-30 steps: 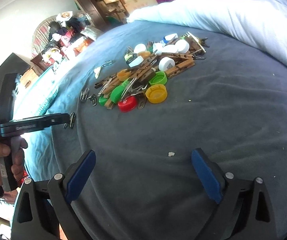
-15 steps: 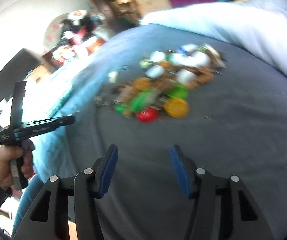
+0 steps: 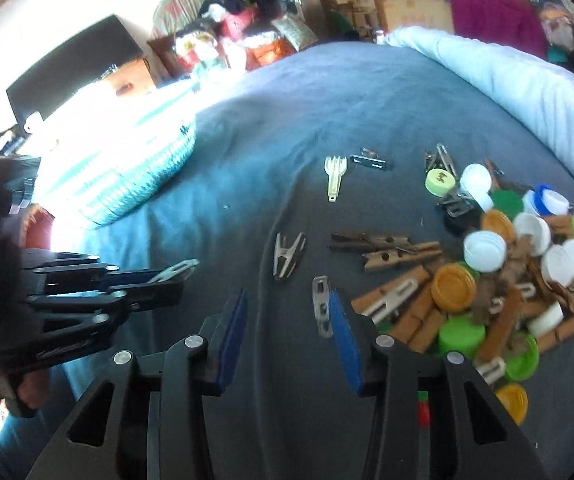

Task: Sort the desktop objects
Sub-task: 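Grasp a flat metal clip with the right gripper, then carry both metal clips over the basket and open both grippers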

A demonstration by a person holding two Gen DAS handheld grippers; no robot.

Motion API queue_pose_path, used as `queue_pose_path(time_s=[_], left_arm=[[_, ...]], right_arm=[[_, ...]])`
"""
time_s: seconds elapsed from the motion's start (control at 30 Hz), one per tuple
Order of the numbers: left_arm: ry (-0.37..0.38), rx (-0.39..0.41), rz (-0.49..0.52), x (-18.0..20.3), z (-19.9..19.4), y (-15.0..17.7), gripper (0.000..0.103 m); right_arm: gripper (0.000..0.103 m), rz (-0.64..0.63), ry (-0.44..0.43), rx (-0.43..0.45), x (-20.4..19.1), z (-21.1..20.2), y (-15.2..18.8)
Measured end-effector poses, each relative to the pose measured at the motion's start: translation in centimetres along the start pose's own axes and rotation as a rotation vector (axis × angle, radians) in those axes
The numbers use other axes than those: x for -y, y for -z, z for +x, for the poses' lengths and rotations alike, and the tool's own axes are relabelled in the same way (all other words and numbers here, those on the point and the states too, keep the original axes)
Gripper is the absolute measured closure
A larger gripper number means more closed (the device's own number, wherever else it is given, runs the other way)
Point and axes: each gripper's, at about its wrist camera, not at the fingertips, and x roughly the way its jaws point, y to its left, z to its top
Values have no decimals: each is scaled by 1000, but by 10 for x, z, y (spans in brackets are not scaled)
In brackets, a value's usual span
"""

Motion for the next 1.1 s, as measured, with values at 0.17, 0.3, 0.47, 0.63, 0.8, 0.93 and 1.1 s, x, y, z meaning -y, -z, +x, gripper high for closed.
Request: queue_pose_path(time_s=[0.17, 0.3, 0.47, 0.63, 0.8, 0.93, 1.1], left_arm=[[2, -8, 0, -2, 3, 3, 90], [-8, -8, 14, 0, 5, 5, 90], [-37, 11, 40, 4, 0, 6, 90], [-88, 48, 89, 11, -14, 5, 90], [-109, 100, 125, 22, -34, 3, 90], [-115, 138, 144, 31, -51, 1, 90], [-120, 176, 159, 37, -69, 1, 90]], right_arm=[[70, 37, 23, -49, 11, 25, 4], [89, 126, 19, -32, 29, 22, 6], [89, 132, 37, -4, 24, 6, 11], [89, 168, 20, 51, 18, -30, 23], [89, 179, 17, 76, 4, -60, 35], [89, 182, 16, 87, -5, -78, 41], [89, 185, 18, 93, -14, -92, 49]])
